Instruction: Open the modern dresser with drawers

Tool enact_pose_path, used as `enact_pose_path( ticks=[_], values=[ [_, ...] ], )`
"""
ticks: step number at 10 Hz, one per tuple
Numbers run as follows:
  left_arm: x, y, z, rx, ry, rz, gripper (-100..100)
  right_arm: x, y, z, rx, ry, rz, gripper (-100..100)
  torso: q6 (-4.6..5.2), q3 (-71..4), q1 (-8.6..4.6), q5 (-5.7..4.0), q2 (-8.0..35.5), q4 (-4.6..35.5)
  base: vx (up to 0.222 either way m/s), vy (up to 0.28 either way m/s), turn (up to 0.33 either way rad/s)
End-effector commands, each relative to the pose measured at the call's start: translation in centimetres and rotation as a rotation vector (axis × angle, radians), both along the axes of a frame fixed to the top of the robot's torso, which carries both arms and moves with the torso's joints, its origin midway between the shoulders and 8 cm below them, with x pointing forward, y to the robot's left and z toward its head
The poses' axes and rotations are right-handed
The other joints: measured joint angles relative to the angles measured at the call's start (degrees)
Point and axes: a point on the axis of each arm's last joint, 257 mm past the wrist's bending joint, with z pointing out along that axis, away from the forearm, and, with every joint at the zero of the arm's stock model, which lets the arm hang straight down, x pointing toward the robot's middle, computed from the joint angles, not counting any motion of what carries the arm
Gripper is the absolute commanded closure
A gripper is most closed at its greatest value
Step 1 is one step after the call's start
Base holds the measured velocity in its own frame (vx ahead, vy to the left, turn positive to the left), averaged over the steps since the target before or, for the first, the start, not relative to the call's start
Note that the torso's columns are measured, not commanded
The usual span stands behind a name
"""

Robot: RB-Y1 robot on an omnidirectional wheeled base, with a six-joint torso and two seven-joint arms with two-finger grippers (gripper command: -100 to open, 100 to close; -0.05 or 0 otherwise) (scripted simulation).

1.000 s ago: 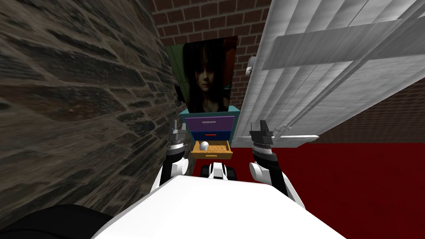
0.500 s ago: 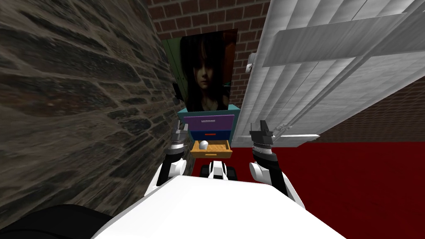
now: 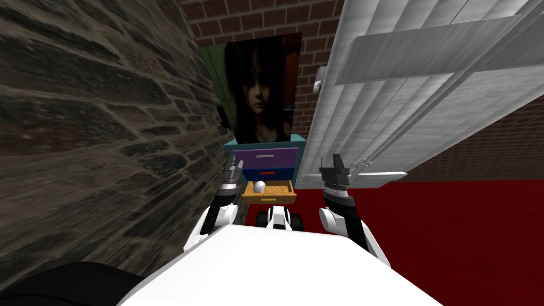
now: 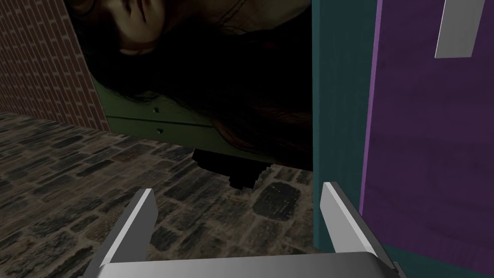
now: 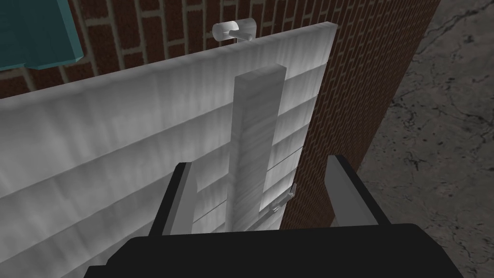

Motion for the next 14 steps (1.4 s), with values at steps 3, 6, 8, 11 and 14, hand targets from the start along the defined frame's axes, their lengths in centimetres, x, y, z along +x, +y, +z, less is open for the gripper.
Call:
enact_pose_path(
  ticks=[3, 6, 8, 11, 14],
  values=[
    [1.2, 0.0, -2.0, 0.001, 0.085, 0.008, -100, 0.0, 0.0, 0.0, 0.000, 0.000, 0.000, 0, 0.00, 0.0, -0.02, -0.01, 0.0, 0.0, 0.031, -0.017, -0.018],
    [2.0, 0.2, -3.5, -0.006, 0.145, 0.018, -100, 0.0, 0.0, 0.0, 0.000, 0.000, 0.000, 0, 0.00, 0.0, -0.02, -0.01, 0.0, 0.0, 0.036, -0.018, -0.022],
    [2.5, 0.3, -4.5, -0.012, 0.186, 0.025, -100, 0.0, 0.0, 0.0, 0.000, 0.000, 0.000, 0, 0.00, 0.0, -0.01, 0.00, 0.0, 0.0, 0.031, -0.019, -0.022],
    [3.2, 0.5, -6.5, -0.018, 0.262, 0.035, -100, 0.0, 0.0, 0.0, 0.000, 0.000, 0.000, 0, 0.00, 0.0, 0.00, 0.00, 0.0, 0.0, 0.037, -0.018, -0.025],
    [3.7, 0.6, -7.9, -0.020, 0.315, 0.042, -100, 0.0, 0.0, 0.0, 0.000, 0.000, 0.000, 0, 0.00, 0.0, 0.00, 0.00, 0.0, 0.0, 0.036, -0.019, -0.017]
  ],
)
